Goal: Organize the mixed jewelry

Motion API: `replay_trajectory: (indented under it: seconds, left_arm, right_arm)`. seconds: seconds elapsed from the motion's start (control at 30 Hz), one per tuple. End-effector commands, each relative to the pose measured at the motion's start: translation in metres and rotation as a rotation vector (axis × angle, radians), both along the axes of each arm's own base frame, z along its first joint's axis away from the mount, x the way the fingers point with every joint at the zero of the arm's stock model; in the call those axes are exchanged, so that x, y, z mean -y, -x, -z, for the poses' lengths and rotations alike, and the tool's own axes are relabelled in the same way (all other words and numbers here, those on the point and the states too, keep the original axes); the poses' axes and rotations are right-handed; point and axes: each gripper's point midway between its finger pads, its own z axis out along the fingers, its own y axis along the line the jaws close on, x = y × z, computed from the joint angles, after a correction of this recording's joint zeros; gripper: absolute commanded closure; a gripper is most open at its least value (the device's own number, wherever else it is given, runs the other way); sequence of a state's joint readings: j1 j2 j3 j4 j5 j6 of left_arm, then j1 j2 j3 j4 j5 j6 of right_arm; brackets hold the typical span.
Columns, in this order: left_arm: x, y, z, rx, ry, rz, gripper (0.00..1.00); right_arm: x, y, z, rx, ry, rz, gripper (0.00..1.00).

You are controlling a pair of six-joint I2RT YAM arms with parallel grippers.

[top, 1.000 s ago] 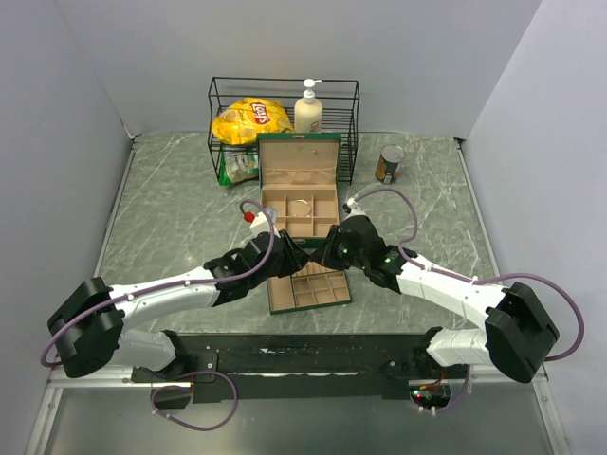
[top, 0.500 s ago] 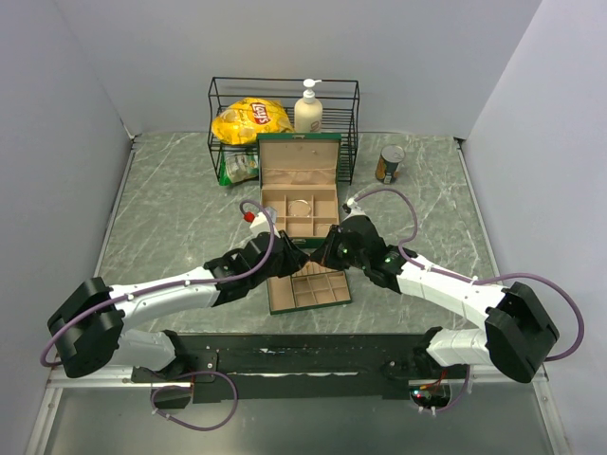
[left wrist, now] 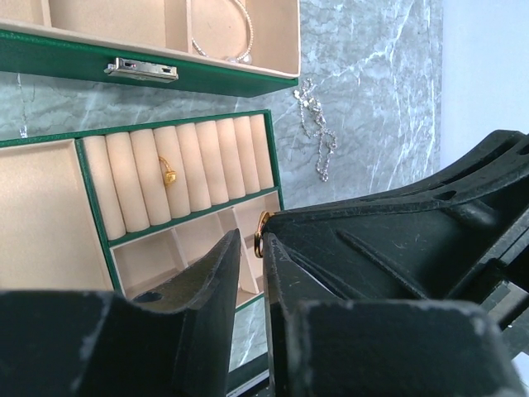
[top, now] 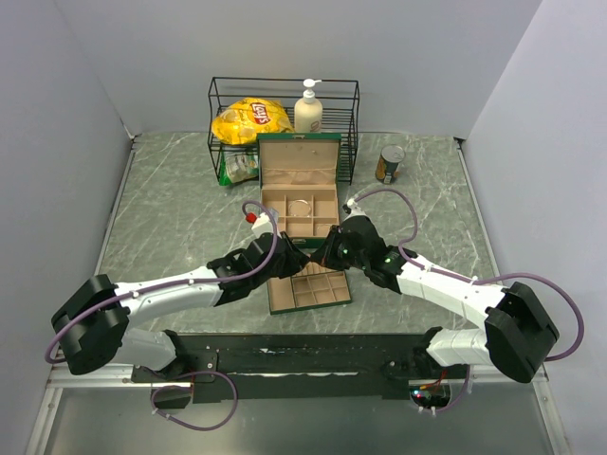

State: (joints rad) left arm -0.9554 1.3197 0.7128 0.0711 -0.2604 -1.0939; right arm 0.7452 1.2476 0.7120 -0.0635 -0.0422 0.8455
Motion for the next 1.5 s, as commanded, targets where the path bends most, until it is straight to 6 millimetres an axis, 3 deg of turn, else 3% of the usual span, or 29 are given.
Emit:
replay_trajectory:
  seconds: [0.0,0.47,0.83,1.17,1.3,1.47]
  left_arm:
    - [0.003,-0.007,-0.017,0.045,0.038,-0.022,0.75]
    - [0.006,-0.008,-0.021,0.055,0.041,-0.014,0.80]
    - [0.004,-0.008,-0.025,0.067,0.043,-0.014,0.99]
    - [0.002,-0.009,-0.018,0.057,0.007,-0.019,0.99]
    - [-0.002,-0.010,-0.014,0.057,0.009,-0.026,0.99]
    - [-0.023,-0.015,-0.020,0.070,0.071,-0.049,0.99]
  right_arm:
    - [0.001,-0.005,-0.015,0.050,-0.024,0.010,1.00]
    - [-0.001,-0.005,-0.013,0.044,-0.033,0.004,1.00]
    - [0.000,-0.005,-0.010,0.047,-0.012,-0.005,1.00]
    - [0.002,-0.005,-0.019,0.096,-0.015,-0.021,1.00]
    - [0.006,-0.004,-0.025,0.126,-0.026,-0.019,0.83]
    - [0.016,-0.006,-0.040,0.182,-0.020,-0.011,0.72]
